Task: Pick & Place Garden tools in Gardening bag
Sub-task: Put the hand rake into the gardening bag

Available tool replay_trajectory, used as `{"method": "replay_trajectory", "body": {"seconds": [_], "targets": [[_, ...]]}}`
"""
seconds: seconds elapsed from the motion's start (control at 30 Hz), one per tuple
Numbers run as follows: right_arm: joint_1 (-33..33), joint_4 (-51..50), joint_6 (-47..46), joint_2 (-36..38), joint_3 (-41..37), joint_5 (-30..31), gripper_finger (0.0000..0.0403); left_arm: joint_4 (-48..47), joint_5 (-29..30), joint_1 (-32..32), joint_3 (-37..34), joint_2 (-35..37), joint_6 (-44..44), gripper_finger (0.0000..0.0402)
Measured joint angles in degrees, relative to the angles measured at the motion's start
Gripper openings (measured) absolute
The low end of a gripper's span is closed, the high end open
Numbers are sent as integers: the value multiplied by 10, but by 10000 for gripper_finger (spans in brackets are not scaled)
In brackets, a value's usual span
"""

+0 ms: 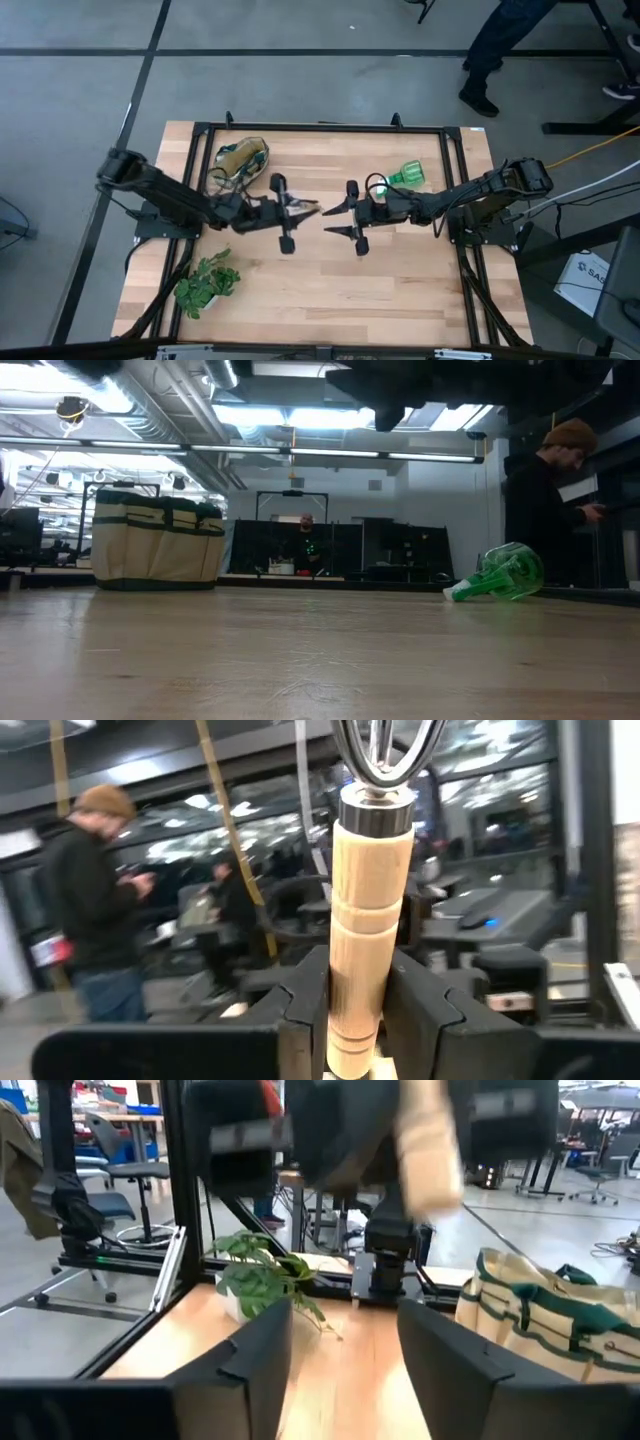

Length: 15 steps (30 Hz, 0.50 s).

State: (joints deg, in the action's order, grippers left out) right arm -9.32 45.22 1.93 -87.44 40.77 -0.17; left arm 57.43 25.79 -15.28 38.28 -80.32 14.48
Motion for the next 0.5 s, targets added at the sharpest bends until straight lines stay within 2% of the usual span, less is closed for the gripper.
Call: {"method": "replay_trajectory", "body": {"seconds": [0.13,0.3,0.5], "targets": [[0,-25,-1,0,0,0,204,-98,69,-25,0,77,1,66],[0,-109,-1,0,0,1,210,-180,148,-61,0,148,5,66],[-1,-193,-2,0,0,2,210,-218,241,-123,0,196,14,73]]}}
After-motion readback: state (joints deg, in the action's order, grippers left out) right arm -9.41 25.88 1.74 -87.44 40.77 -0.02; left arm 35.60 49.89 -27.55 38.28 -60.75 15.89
